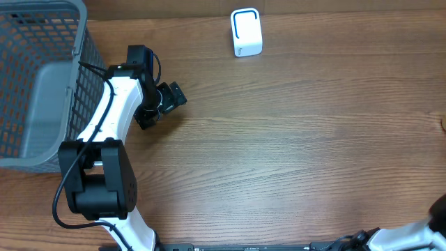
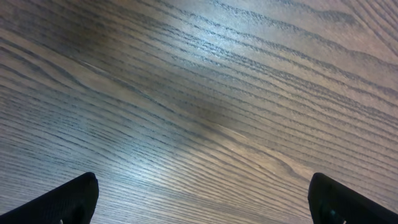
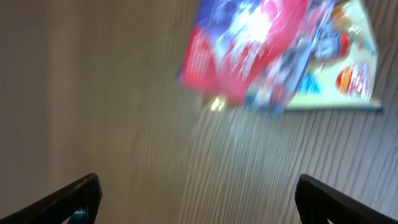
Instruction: Scan the item barcode
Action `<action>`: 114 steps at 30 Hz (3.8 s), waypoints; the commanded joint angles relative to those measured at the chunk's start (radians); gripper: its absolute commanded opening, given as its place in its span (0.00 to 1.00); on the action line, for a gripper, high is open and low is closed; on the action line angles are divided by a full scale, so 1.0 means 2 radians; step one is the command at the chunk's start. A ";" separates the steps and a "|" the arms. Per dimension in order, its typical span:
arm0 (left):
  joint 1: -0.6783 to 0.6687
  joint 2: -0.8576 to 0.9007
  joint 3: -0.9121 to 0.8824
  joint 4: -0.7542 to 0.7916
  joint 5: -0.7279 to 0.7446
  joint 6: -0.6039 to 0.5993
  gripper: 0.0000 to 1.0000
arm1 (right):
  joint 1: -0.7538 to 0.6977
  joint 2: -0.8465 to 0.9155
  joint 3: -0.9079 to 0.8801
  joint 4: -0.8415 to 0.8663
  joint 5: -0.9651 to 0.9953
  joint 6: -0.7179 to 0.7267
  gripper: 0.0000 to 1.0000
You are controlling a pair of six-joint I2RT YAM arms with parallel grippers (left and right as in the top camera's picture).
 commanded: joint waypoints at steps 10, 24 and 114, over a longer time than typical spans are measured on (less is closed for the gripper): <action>-0.001 0.001 -0.003 0.000 -0.003 0.005 1.00 | 0.128 -0.294 -0.074 -0.112 -0.074 -0.090 1.00; -0.001 0.001 -0.003 0.000 -0.003 0.005 1.00 | 0.224 -0.417 -0.138 -0.204 -0.085 -0.043 1.00; -0.001 0.001 -0.003 0.000 -0.003 0.005 1.00 | 0.461 -0.885 -0.940 0.600 0.063 -0.125 1.00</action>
